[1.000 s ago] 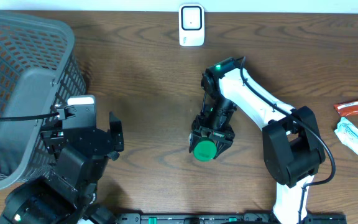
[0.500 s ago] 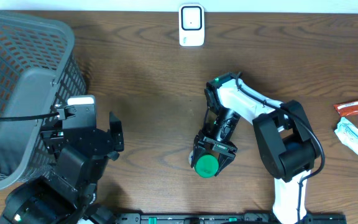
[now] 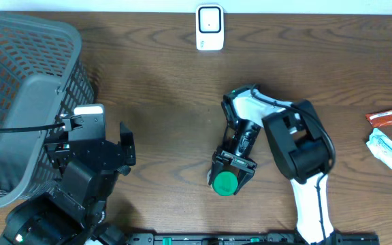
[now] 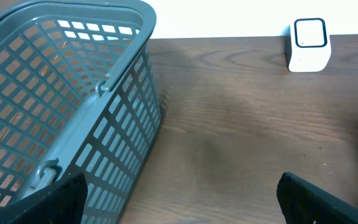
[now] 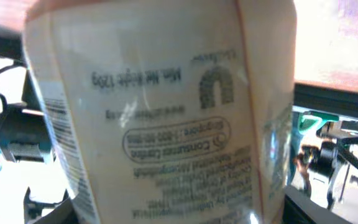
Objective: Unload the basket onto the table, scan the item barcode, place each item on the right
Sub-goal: 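Set the jar down upside-down and open the right gripper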
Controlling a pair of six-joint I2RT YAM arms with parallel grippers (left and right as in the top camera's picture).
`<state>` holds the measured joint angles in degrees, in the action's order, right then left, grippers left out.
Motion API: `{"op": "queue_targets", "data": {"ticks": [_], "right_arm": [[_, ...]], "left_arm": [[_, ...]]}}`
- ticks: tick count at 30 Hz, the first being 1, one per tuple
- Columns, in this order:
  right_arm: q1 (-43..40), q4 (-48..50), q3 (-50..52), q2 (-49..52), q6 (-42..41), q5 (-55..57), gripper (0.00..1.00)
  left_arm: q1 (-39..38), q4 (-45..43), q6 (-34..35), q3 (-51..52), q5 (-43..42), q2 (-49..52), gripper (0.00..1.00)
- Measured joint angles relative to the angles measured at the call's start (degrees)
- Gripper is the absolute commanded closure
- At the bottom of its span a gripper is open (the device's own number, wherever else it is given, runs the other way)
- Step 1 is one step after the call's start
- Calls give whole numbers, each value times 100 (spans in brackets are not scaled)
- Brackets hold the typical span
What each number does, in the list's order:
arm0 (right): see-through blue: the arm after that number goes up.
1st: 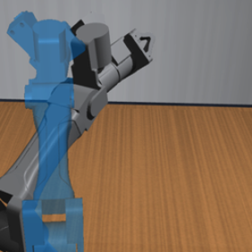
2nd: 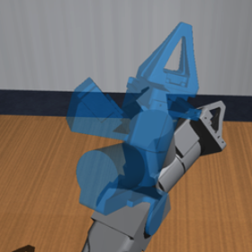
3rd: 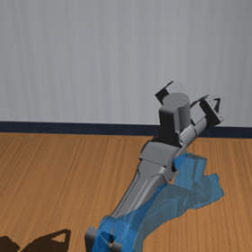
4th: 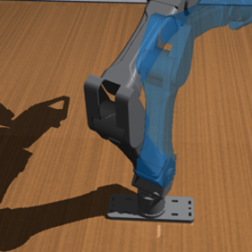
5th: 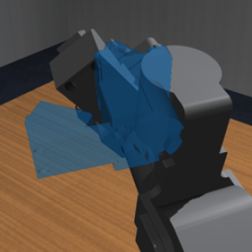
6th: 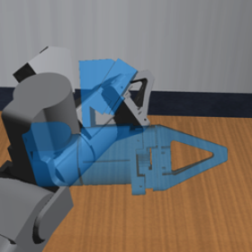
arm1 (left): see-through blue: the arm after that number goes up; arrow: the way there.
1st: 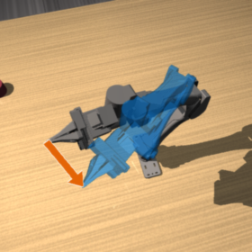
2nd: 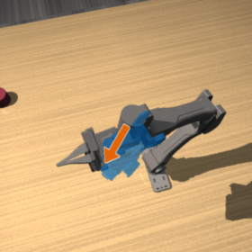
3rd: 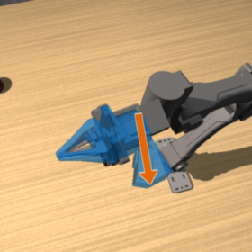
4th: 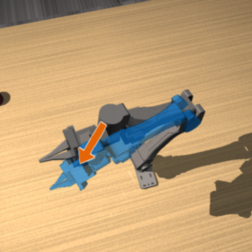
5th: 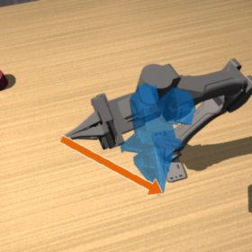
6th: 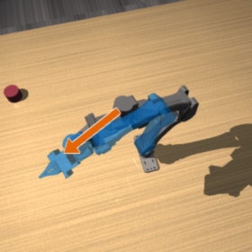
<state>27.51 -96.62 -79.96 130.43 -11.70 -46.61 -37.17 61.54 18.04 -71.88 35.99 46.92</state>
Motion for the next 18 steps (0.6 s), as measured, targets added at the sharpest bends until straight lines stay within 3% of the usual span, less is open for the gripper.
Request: {"op": "queue_targets", "data": {"ticks": [11, 13, 18], "right_arm": [[-234, 20, -315, 111, -225, 667, 12], [-345, 17, -575, 111, -240, 807, 1], [-649, -57, -1644, 111, -299, 1296, 1]], "left_arm": [[0, 2, 0, 2, 0, 0, 2], [0, 2, 0, 2, -2, 0, 2], [0, 2, 0, 0, 0, 0, 2]]}}
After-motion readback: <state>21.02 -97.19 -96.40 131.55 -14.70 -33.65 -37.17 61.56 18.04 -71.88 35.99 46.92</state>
